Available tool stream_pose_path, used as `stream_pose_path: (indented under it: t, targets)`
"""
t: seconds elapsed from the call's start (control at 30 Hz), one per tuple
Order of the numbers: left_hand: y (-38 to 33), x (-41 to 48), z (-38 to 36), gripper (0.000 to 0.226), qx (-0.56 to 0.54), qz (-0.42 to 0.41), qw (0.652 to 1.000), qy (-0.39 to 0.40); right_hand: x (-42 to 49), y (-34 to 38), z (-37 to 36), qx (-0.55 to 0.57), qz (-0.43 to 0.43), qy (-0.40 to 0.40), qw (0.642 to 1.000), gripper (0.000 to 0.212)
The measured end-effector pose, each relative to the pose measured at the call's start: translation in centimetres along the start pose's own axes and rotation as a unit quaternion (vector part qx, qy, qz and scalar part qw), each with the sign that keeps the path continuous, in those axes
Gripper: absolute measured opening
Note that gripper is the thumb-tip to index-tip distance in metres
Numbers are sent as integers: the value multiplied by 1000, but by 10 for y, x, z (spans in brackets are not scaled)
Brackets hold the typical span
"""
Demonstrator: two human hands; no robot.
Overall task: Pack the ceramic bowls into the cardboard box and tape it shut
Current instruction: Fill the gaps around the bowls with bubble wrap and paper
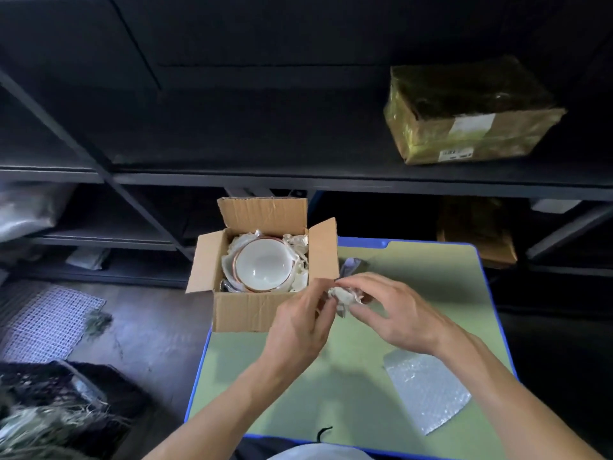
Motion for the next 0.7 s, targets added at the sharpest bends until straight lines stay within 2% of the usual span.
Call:
stream_pose_path:
  t: [0.1, 0.4, 0.6, 0.7]
  targets:
    - [16, -7, 19, 16, -4, 6, 1000, 1, 21, 13, -9, -13, 17, -2, 1000, 27]
    - [55, -15, 81, 18, 33, 32, 997, -68, 82, 51, -54, -60, 64, 19, 996, 16]
    - [90, 2, 118, 32, 106, 20, 993, -56, 113, 59, -76, -73, 20, 25, 997, 17]
    - [119, 27, 142, 28, 153, 17, 986, -66, 122, 60, -82, -93, -16, 21, 995, 20]
Point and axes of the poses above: each hand's wrist, its own x-axis towards the middle knuckle, its own z-axis out of the back of the hand, y = z × x, the point moved 3 cm from there along x, towards the middle knuckle, and after that the axes turned 13 degrees about z, right-handed, at the moved point
